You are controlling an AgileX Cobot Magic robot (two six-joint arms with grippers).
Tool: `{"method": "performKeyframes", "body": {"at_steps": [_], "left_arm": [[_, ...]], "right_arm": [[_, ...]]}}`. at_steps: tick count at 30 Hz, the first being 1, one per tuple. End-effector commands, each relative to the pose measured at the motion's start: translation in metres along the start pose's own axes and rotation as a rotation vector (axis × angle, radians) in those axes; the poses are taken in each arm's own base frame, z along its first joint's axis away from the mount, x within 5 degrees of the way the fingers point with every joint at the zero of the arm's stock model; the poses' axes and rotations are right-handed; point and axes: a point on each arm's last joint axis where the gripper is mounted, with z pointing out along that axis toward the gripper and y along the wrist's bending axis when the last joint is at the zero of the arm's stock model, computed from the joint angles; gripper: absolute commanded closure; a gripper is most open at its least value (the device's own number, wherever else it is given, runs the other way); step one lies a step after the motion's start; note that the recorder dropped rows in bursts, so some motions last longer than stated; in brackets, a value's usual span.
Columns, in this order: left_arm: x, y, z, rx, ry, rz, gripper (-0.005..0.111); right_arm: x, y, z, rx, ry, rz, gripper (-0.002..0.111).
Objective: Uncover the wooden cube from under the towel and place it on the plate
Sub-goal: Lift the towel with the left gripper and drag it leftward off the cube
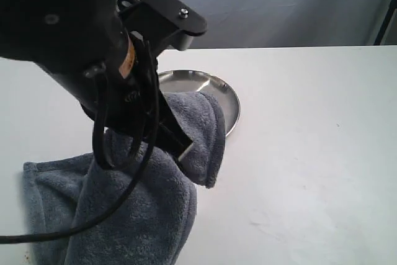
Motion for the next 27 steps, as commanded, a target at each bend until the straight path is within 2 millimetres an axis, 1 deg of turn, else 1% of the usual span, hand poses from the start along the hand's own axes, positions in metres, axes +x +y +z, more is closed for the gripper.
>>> {"method": "performKeyframes", "body": {"at_steps": [1, 2, 5, 11, 27], "left_arm": [[0.002, 0.025, -0.004, -0.034, -0.006, -0.085, 0.107], [0.002, 0.035, -0.003, -0.045, -0.002, -0.115, 0.107], [0.005, 0.057, -0.001, -0.069, 0.009, -0.176, 0.107], [0.009, 0.088, 0.006, -0.105, 0.036, -0.247, 0.107], [0.024, 0.139, 0.015, -0.164, 0.085, -0.409, 0.107]], "right_arm": [[0.001, 0.0, 0.0, 0.0, -0.001, 0.01, 0.108], [0.001, 0.0, 0.0, 0.0, -0.001, 0.01, 0.108], [0.001, 0.0, 0.0, 0.0, -0.001, 0.01, 0.108], [0.001, 0.0, 0.0, 0.0, -0.001, 0.01, 0.108], [0.001, 0.0, 0.0, 0.0, -0.001, 0.01, 0.108]]}}
